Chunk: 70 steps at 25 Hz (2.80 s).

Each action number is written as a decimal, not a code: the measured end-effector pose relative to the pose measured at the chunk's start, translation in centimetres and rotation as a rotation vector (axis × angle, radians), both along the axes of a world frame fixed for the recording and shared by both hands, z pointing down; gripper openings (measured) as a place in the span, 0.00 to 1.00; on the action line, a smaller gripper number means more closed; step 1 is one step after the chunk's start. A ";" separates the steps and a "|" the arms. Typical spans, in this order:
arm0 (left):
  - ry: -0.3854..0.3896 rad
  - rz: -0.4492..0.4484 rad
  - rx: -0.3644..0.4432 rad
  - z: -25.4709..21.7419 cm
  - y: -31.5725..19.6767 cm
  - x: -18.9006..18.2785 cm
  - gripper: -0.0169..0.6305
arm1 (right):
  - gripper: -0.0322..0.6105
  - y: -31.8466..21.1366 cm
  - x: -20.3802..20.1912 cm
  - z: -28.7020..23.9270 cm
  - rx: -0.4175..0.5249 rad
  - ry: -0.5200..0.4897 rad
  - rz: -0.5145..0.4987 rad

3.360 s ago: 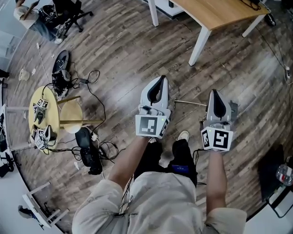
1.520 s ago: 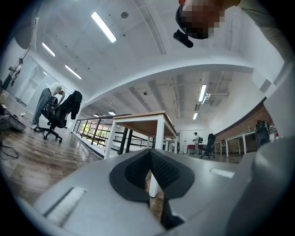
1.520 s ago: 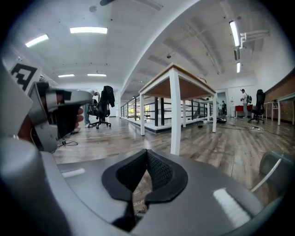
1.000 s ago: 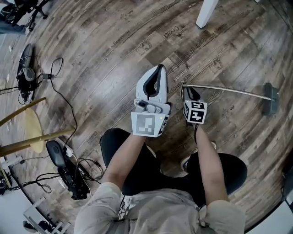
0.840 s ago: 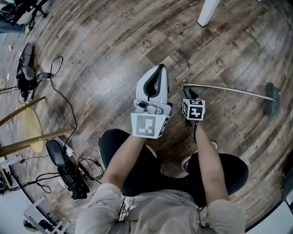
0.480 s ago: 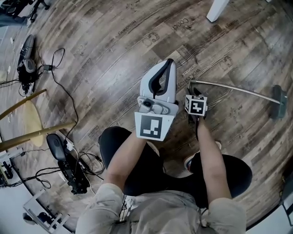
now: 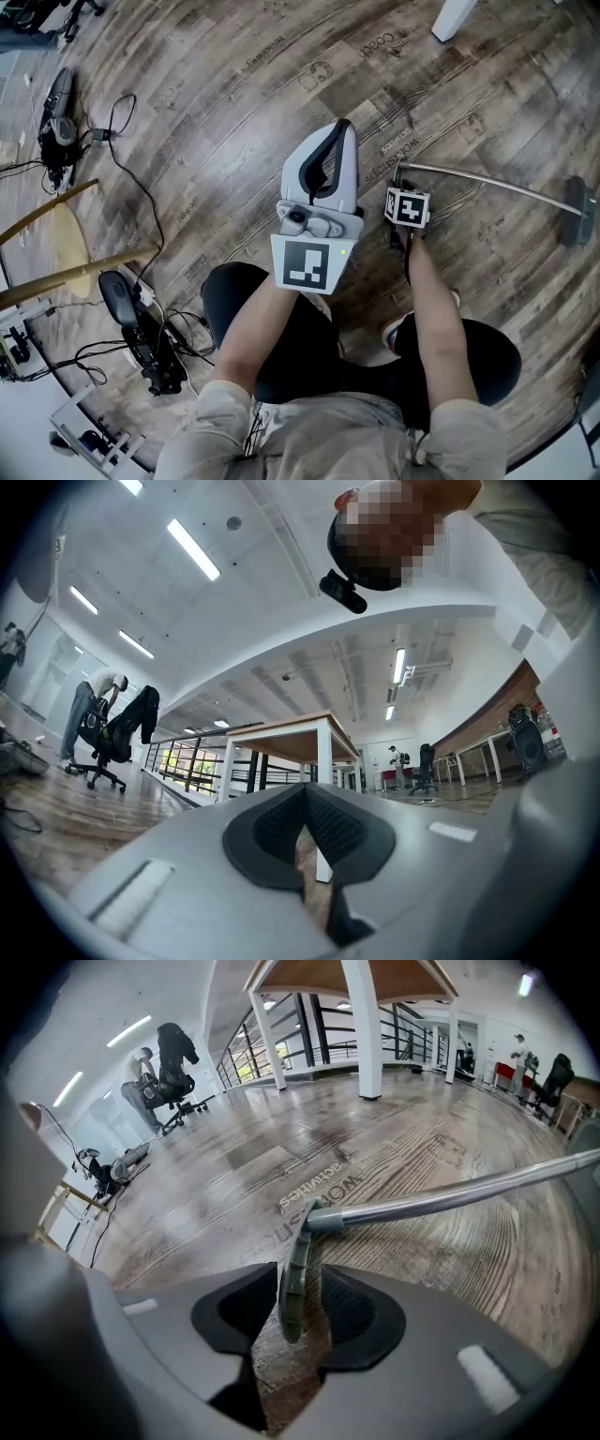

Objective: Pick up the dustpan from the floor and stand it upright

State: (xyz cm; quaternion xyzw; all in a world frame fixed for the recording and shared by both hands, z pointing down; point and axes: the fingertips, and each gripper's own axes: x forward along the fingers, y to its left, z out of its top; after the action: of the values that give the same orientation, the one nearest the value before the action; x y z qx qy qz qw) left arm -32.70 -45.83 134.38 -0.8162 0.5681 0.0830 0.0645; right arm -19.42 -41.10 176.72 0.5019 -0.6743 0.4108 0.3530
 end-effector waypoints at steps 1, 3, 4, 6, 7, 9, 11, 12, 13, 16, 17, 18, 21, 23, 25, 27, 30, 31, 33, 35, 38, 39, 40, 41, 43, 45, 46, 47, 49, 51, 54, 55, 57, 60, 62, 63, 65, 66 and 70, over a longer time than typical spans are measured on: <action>-0.001 -0.003 0.000 0.1 0.0 -0.2 0.06 | 0.29 0.0 -0.1 0.2 -0.002 -0.004 0.009; -0.007 -0.007 0.000 0.4 0.1 -0.2 0.06 | 0.28 0.2 -0.4 0.8 -0.010 -0.004 0.008; -0.012 -0.008 -0.003 0.7 0.2 -0.2 0.06 | 0.28 0.3 -0.4 1.1 -0.014 -0.001 0.004; -0.009 -0.011 -0.019 1.2 0.3 0.1 0.06 | 0.27 0.5 -0.4 1.5 -0.016 0.006 -0.004; -0.001 -0.012 -0.028 1.4 0.3 0.1 0.06 | 0.27 0.6 -0.5 1.6 -0.017 0.008 -0.006; 0.006 -0.014 -0.037 1.4 0.2 -0.1 0.06 | 0.25 0.8 -0.7 1.6 -0.021 0.015 -0.003; 0.010 -0.012 -0.047 1.5 0.3 -0.5 0.06 | 0.22 0.9 -0.8 1.5 -0.026 0.023 0.003; 0.017 -0.011 -0.055 1.6 0.3 -0.6 0.06 | 0.22 0.9 -0.9 1.5 -0.030 0.026 0.002; 0.023 -0.008 -0.062 1.7 0.4 -0.6 0.06 | 0.21 0.9 -1.0 1.5 -0.034 0.028 0.000; 0.012 0.002 -0.064 2.0 0.9 0.0 0.06 | 0.18 1.0 -0.8 1.5 -0.043 0.034 -0.003; 0.006 0.006 -0.064 2.1 1.1 0.3 0.06 | 0.18 1.2 -0.6 1.5 -0.046 0.035 -0.002; 0.003 0.009 -0.066 2.2 1.2 0.6 0.06 | 0.18 1.3 -0.5 1.4 -0.049 0.035 -0.002; 0.010 0.007 -0.074 1.8 1.3 0.6 0.06 | 0.18 1.9 -0.3 0.9 -0.057 0.031 0.001; 0.018 0.003 -0.077 1.4 1.4 0.4 0.06 | 0.18 2.1 -0.3 0.2 -0.050 0.018 0.010; 0.018 0.000 -0.073 1.3 1.3 0.4 0.06 | 0.18 2.0 -0.2 -0.5 -0.037 0.003 0.017; 0.019 -0.003 -0.070 1.3 1.3 0.4 0.06 | 0.18 1.7 -0.1 -1.3 -0.022 -0.015 0.022; 0.028 -0.006 -0.070 1.0 1.1 0.6 0.06 | 0.18 1.0 0.0 -3.5 0.006 -0.041 0.024; 0.038 -0.009 -0.072 0.7 1.0 0.7 0.06 | 0.18 0.7 0.1 -4.5 0.020 -0.046 0.019; 0.068 -0.019 -0.080 0.0 0.7 0.6 0.06 | 0.18 0.1 0.0 -6.9 0.052 -0.051 -0.003; 0.087 -0.021 -0.086 -0.6 0.7 0.8 0.06 | 0.18 -0.5 -0.1 -9.2 0.077 -0.071 -0.014; 0.086 -0.012 -0.084 -1.6 0.8 0.8 0.06 | 0.18 -1.4 -0.3 -12.6 0.093 -0.119 0.007; 0.087 -0.009 -0.081 -2.1 0.8 0.7 0.06 | 0.18 -1.7 -0.5 -13.8 0.096 -0.136 0.008; 0.088 -0.006 -0.079 -2.5 0.7 0.5 0.06 | 0.18 -2.0 -0.9 -15.0 0.099 -0.154 0.005; 0.093 -0.004 -0.078 -2.8 0.6 0.2 0.06 | 0.18 -2.2 -1.3 -16.1 0.104 -0.174 0.001; 0.109 -0.005 -0.079 -3.2 0.4 -0.1 0.06 | 0.19 -2.8 -1.7 -18.3 0.122 -0.219 -0.001; 0.106 -0.013 -0.065 -3.7 0.2 -0.1 0.06 | 0.18 -3.8 -1.5 -20.6 0.140 -0.247 0.017; 0.097 -0.014 -0.055 -3.9 0.2 0.1 0.06 | 0.18 -4.3 -1.4 -21.7 0.149 -0.259 0.027; 0.093 -0.011 -0.047 -4.1 0.3 0.2 0.06 | 0.18 -4.7 -1.3 -23.0 0.160 -0.270 0.031; 0.102 -0.005 -0.041 -4.8 0.6 0.2 0.06 | 0.19 -5.0 -1.8 -25.7 0.189 -0.291 0.022; 0.108 -0.007 -0.037 -5.6 1.1 -0.1 0.06 | 0.19 -4.9 -2.7 -28.8 0.222 -0.320 -0.005; 0.116 -0.017 -0.031 -7.1 1.9 -0.9 0.06 | 0.20 -4.2 -4.0 -33.9 0.256 -0.398 -0.035; 0.121 -0.020 -0.028 -7.6 2.1 -1.2 0.06 | 0.20 -3.8 -4.3 -35.6 0.261 -0.429 -0.034; 0.126 -0.025 -0.018 -8.8 2.7 -1.7 0.06 | 0.20 -3.1 -5.0 -39.2 0.272 -0.508 -0.027; 0.137 -0.030 -0.014 -10.1 3.1 -1.9 0.06 | 0.20 -2.7 -5.2 -44.3 0.297 -0.630 -0.008; 0.139 -0.032 -0.012 -10.7 3.0 -1.6 0.06 | 0.20 -2.7 -4.8 -47.4 0.324 -0.698 0.005; 0.136 -0.033 -0.009 -11.0 2.9 -1.4 0.06 | 0.20 -2.8 -4.5 -48.9 0.339 -0.729 0.011; 0.128 -0.038 -0.002 -11.6 2.7 -0.9 0.06 | 0.20 -2.9 -3.9 -52.1 0.371 -0.798 0.019; 0.126 -0.042 0.000 -11.8 2.6 -0.5 0.06 | 0.20 -2.9 -3.5 -53.7 0.388 -0.834 0.021; 0.131 -0.038 -0.010 -13.5 2.8 1.4 0.06 | 0.20 -2.2 -2.1 -60.6 0.476 -0.958 0.015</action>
State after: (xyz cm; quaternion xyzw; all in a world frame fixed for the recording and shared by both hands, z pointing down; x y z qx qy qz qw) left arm -31.33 -43.04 120.87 -0.7984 0.5869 0.1321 0.0246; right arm -21.52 -43.26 116.15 0.3293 -0.8309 0.4320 -0.1208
